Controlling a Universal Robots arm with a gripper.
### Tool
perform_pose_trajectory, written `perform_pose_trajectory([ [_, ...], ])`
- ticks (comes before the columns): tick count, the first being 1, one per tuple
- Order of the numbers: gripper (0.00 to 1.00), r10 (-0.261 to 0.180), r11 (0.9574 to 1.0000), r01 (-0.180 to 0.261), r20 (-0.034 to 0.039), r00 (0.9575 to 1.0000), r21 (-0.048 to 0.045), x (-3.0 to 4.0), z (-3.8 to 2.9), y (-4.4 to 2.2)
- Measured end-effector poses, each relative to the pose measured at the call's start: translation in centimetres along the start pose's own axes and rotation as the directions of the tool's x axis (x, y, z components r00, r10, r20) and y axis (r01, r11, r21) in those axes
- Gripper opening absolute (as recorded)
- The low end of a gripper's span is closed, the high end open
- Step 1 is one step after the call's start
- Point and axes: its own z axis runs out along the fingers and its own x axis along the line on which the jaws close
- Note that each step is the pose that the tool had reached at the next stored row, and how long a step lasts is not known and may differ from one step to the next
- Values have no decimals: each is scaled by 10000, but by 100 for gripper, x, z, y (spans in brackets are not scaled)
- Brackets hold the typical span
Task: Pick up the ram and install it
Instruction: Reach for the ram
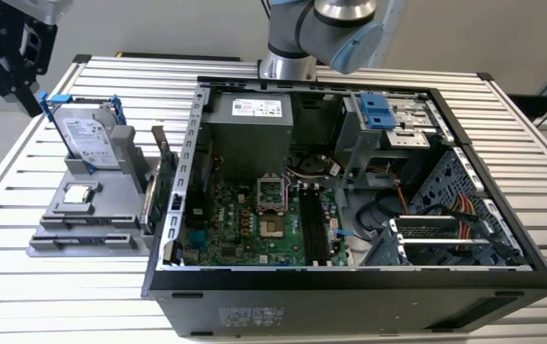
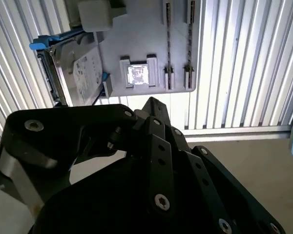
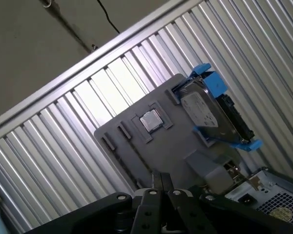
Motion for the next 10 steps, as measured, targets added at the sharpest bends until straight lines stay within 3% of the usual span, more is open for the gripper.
perform_pose_trajectory([
  [10,0,-1001,9950,1001,-10,9950,16,0,1,0],
])
